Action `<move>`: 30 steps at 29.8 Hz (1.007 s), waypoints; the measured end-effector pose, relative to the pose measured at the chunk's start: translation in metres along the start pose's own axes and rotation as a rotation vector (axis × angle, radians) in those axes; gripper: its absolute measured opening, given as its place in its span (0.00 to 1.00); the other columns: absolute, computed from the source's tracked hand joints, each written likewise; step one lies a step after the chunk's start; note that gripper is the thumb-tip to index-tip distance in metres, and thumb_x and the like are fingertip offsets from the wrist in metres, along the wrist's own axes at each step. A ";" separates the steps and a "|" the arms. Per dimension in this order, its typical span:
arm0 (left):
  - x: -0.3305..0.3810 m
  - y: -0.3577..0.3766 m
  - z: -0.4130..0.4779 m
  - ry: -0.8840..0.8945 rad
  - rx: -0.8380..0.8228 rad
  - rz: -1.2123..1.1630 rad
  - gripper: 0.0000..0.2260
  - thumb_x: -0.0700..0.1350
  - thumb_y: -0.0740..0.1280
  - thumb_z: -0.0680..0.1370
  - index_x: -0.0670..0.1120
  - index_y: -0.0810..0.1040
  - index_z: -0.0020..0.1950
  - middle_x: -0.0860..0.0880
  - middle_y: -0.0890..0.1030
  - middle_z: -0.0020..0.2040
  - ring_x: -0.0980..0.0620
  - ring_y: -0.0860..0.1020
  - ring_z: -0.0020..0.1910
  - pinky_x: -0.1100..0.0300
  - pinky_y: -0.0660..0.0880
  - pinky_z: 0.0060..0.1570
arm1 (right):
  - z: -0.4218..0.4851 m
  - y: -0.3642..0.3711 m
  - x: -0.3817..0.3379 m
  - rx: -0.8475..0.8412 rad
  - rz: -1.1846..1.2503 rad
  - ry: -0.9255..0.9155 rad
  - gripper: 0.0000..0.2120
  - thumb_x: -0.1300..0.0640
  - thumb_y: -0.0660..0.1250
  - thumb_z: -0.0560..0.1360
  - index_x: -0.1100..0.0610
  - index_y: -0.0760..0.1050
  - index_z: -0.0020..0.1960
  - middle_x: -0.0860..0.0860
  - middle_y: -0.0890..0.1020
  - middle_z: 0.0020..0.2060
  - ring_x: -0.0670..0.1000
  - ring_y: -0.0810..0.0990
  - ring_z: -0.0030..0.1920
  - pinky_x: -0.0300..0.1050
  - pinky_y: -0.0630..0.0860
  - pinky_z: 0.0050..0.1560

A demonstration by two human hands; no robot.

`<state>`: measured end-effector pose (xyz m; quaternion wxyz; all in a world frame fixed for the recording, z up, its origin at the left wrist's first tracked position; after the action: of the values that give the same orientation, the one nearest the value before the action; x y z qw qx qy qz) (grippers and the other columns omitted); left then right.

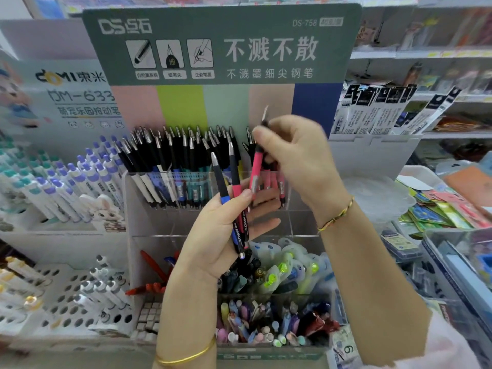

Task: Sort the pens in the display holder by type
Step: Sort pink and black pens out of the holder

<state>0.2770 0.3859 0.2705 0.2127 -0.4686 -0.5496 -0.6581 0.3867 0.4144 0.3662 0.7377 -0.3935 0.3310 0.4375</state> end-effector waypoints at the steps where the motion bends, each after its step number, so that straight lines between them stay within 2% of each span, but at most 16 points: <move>1: 0.000 -0.004 0.000 -0.007 0.026 -0.010 0.12 0.41 0.60 0.78 0.42 0.77 0.59 0.40 0.83 0.52 0.44 0.83 0.51 0.45 0.81 0.48 | 0.003 -0.011 -0.003 0.121 0.050 -0.036 0.04 0.57 0.68 0.74 0.55 0.77 0.41 0.47 0.80 0.33 0.45 0.78 0.33 0.46 0.77 0.38; 3: 0.001 -0.011 0.000 -0.013 0.077 0.021 0.11 0.41 0.59 0.81 0.45 0.77 0.59 0.43 0.84 0.49 0.47 0.84 0.43 0.53 0.82 0.37 | 0.007 -0.029 -0.010 0.305 0.046 -0.111 0.03 0.57 0.67 0.75 0.54 0.76 0.43 0.45 0.79 0.34 0.46 0.79 0.35 0.47 0.78 0.41; 5: 0.003 -0.014 0.000 -0.005 0.106 0.044 0.11 0.41 0.58 0.81 0.45 0.77 0.59 0.46 0.82 0.41 0.54 0.77 0.29 0.64 0.73 0.23 | 0.005 -0.035 -0.017 0.386 -0.030 -0.181 0.03 0.57 0.67 0.75 0.55 0.76 0.44 0.43 0.78 0.34 0.46 0.78 0.35 0.44 0.77 0.41; 6: 0.003 -0.015 0.001 -0.001 0.112 0.038 0.11 0.41 0.58 0.81 0.44 0.77 0.59 0.48 0.80 0.38 0.56 0.72 0.26 0.66 0.67 0.20 | 0.003 -0.034 -0.019 0.401 -0.073 -0.213 0.03 0.57 0.67 0.75 0.56 0.77 0.44 0.43 0.77 0.34 0.46 0.77 0.35 0.43 0.76 0.42; 8: 0.003 -0.015 0.002 -0.002 0.122 0.015 0.11 0.43 0.58 0.81 0.43 0.76 0.59 0.48 0.78 0.35 0.57 0.68 0.25 0.66 0.63 0.20 | 0.002 -0.028 -0.022 0.385 -0.173 -0.252 0.05 0.57 0.68 0.74 0.60 0.79 0.45 0.45 0.77 0.35 0.46 0.76 0.36 0.43 0.75 0.42; 10: 0.002 -0.014 0.003 -0.012 0.122 -0.025 0.12 0.45 0.57 0.81 0.42 0.76 0.59 0.48 0.78 0.35 0.56 0.68 0.25 0.66 0.64 0.21 | 0.004 -0.018 -0.018 0.301 -0.278 -0.229 0.06 0.57 0.71 0.72 0.61 0.78 0.44 0.46 0.78 0.36 0.48 0.77 0.37 0.44 0.74 0.43; 13: 0.001 -0.011 0.002 -0.036 0.097 -0.092 0.14 0.45 0.55 0.82 0.41 0.75 0.60 0.47 0.79 0.35 0.55 0.70 0.27 0.64 0.67 0.24 | 0.005 -0.004 -0.006 0.208 -0.466 -0.167 0.11 0.55 0.72 0.70 0.62 0.74 0.45 0.53 0.80 0.39 0.56 0.78 0.41 0.50 0.74 0.43; 17: 0.003 -0.011 0.001 -0.014 0.074 -0.079 0.13 0.40 0.53 0.81 0.40 0.75 0.58 0.46 0.80 0.36 0.54 0.71 0.28 0.63 0.69 0.27 | 0.000 0.010 0.013 0.101 -0.769 -0.063 0.13 0.50 0.71 0.71 0.59 0.73 0.47 0.55 0.77 0.47 0.57 0.74 0.50 0.45 0.65 0.41; 19: 0.003 -0.010 0.001 -0.001 0.064 -0.042 0.13 0.37 0.53 0.81 0.40 0.75 0.59 0.46 0.80 0.36 0.55 0.71 0.28 0.63 0.69 0.27 | -0.003 0.007 0.016 0.125 -0.715 -0.044 0.13 0.50 0.71 0.71 0.58 0.74 0.46 0.54 0.77 0.45 0.56 0.74 0.49 0.45 0.65 0.41; 21: 0.003 -0.010 0.001 -0.003 0.062 -0.005 0.13 0.35 0.54 0.81 0.39 0.75 0.59 0.46 0.80 0.36 0.54 0.71 0.28 0.63 0.68 0.27 | -0.007 0.001 0.007 0.182 -0.541 -0.094 0.11 0.49 0.69 0.73 0.58 0.75 0.42 0.52 0.78 0.40 0.54 0.75 0.45 0.46 0.69 0.41; 22: 0.002 -0.009 0.001 -0.007 0.054 0.009 0.12 0.35 0.54 0.80 0.40 0.75 0.58 0.46 0.79 0.35 0.54 0.71 0.28 0.63 0.68 0.28 | -0.009 0.002 0.002 0.147 -0.455 -0.105 0.12 0.48 0.68 0.74 0.57 0.77 0.41 0.51 0.79 0.38 0.52 0.76 0.42 0.47 0.72 0.41; 24: 0.001 -0.003 0.001 -0.006 0.004 0.034 0.09 0.35 0.57 0.79 0.40 0.76 0.54 0.46 0.79 0.35 0.54 0.70 0.29 0.62 0.68 0.28 | -0.013 0.015 -0.001 -0.057 -0.313 -0.052 0.14 0.48 0.68 0.74 0.59 0.79 0.40 0.48 0.79 0.32 0.47 0.78 0.35 0.48 0.76 0.37; 26: 0.000 0.000 0.000 0.002 -0.035 0.060 0.08 0.35 0.58 0.79 0.40 0.76 0.50 0.45 0.79 0.37 0.52 0.72 0.30 0.61 0.70 0.29 | -0.019 0.030 0.003 -0.253 -0.150 0.045 0.11 0.55 0.69 0.74 0.64 0.78 0.41 0.49 0.78 0.29 0.42 0.79 0.28 0.45 0.76 0.27; 27: 0.000 0.000 0.000 -0.001 -0.029 0.071 0.09 0.37 0.57 0.80 0.40 0.77 0.51 0.44 0.80 0.38 0.52 0.74 0.31 0.61 0.72 0.31 | -0.018 0.030 0.004 -0.249 -0.084 0.055 0.10 0.57 0.70 0.74 0.65 0.78 0.42 0.49 0.79 0.29 0.44 0.81 0.29 0.45 0.77 0.27; 28: 0.000 -0.001 0.000 -0.008 -0.010 0.077 0.10 0.39 0.57 0.81 0.40 0.77 0.53 0.44 0.82 0.40 0.51 0.78 0.34 0.60 0.75 0.33 | -0.014 0.024 0.002 -0.171 -0.044 0.031 0.09 0.57 0.70 0.74 0.64 0.78 0.42 0.50 0.80 0.31 0.48 0.83 0.33 0.48 0.79 0.32; 30: 0.001 -0.010 0.000 -0.024 0.064 0.087 0.12 0.44 0.58 0.81 0.41 0.77 0.58 0.43 0.84 0.46 0.48 0.83 0.42 0.57 0.80 0.38 | -0.004 0.001 -0.006 0.092 -0.044 -0.067 0.08 0.56 0.68 0.74 0.62 0.79 0.44 0.49 0.81 0.35 0.50 0.82 0.38 0.52 0.79 0.42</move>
<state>0.2691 0.3891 0.2659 0.2493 -0.4927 -0.5521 -0.6247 0.3828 0.4091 0.3694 0.7751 -0.3513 0.3174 0.4185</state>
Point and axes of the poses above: each hand's wrist, its own z-axis towards the middle knuckle, its own y-axis out of the palm, x = y × z, the point moved 8 cm from there along z, towards the middle knuckle
